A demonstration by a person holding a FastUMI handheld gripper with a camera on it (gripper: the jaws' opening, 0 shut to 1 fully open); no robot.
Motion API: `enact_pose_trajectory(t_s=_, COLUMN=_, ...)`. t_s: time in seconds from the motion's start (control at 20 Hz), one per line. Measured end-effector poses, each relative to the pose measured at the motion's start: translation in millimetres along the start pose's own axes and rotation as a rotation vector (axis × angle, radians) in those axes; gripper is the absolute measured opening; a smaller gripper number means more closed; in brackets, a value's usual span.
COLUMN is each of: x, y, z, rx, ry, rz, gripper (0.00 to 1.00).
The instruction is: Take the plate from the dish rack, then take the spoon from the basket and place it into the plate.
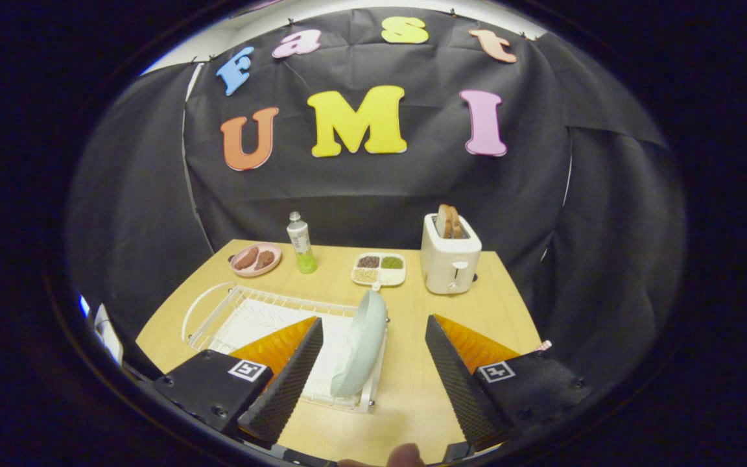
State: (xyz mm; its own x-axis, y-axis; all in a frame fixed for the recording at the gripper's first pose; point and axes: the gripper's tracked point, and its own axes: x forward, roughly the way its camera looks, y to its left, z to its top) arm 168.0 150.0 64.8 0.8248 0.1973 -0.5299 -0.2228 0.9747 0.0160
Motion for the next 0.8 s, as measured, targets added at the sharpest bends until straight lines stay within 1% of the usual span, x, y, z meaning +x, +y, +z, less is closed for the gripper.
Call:
enact_pose_trajectory(t_s=0.15, x=27, y=8, z=-8, rx=0.050, ry=0.123, rz=0.016, gripper=1.00)
enact_pose_trajectory(t_s=0.25, x=44, y=11, z=-13, rx=0.067, ry=0.189, rz=0.005, gripper=1.00)
enact_pose_trajectory(t_s=0.45, x=82, y=13, z=-24, rx=0.121, ry=0.299, rz=-0.015, gripper=1.00)
enact_pose_trajectory(t_s=0.6, x=100, y=19, z=-31, rx=0.135, ry=0.362, rz=-0.021, gripper=0.98)
enact_pose_trajectory(t_s=0.65, x=105, y=19, z=-33, rx=0.136, ry=0.373, rz=-0.033, gripper=0.97)
enact_pose_trajectory(t_s=0.75, x=113, y=20, z=-38, rx=0.138, ry=0.394, rz=-0.063, gripper=0.90)
enact_pose_trajectory(t_s=0.8, x=115, y=22, z=-40, rx=0.136, ry=0.406, rz=-0.070, gripper=0.85)
